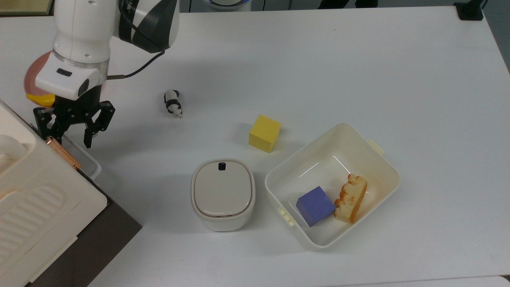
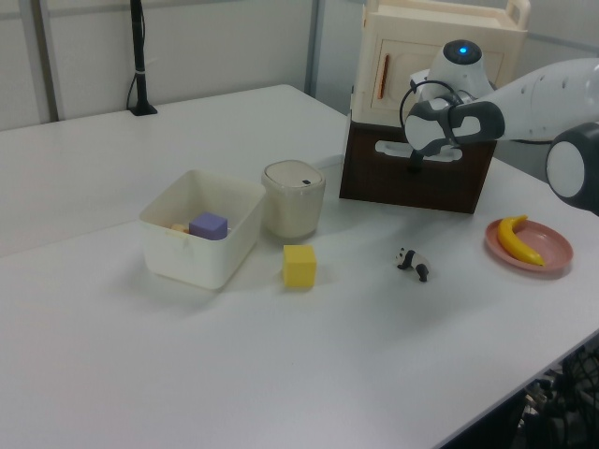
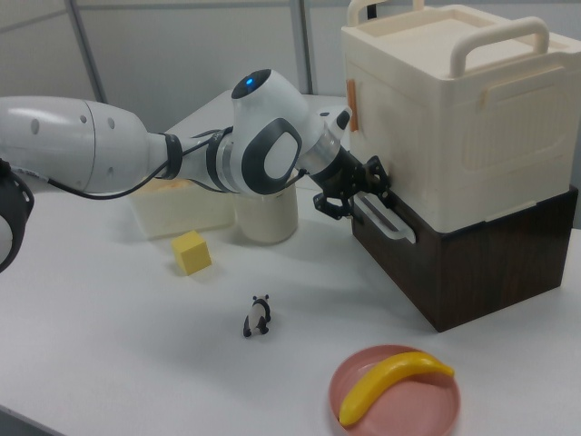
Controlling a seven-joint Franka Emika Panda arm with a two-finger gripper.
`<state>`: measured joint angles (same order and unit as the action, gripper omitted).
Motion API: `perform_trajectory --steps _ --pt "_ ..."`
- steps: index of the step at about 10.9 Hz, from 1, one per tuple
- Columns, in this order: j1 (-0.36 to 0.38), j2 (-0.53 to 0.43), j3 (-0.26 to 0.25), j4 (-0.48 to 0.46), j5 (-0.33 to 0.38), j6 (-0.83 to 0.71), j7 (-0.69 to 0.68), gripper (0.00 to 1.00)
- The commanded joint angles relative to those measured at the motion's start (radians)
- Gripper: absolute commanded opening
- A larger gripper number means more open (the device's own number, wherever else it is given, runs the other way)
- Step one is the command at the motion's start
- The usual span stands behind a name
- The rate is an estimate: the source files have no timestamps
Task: Slide the drawer open
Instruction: 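Pull the drawer handle outward with the gripper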
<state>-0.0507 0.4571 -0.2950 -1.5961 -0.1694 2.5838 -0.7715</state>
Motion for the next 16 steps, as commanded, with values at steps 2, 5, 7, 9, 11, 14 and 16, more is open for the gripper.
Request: perform_trajectory --steps 2,5,7,9,11,14,16 --pt "0.023 0.006 -0.013 -0.042 -0.009 0.019 -0.012 0.57" --pt "0.028 -0.044 -0.012 -0.096 -0.009 0.019 -0.031 0.57" --pt "0.028 -0.054 -0.012 -0.113 -0.009 0.019 -0.04 0.57" --pt "0.028 -0.046 -0.012 -0.111 -0.009 0.019 -0.038 0.53" --pt "0.035 -0.063 -0.012 -0.123 -0.007 0.012 -0.041 0.43" --pt "0.063 -0.127 -0.004 -0.192 -0.007 -0.081 -0.121 0.28" --pt "0.068 -0.146 0.005 -0.185 0.001 -0.221 -0.175 0.13"
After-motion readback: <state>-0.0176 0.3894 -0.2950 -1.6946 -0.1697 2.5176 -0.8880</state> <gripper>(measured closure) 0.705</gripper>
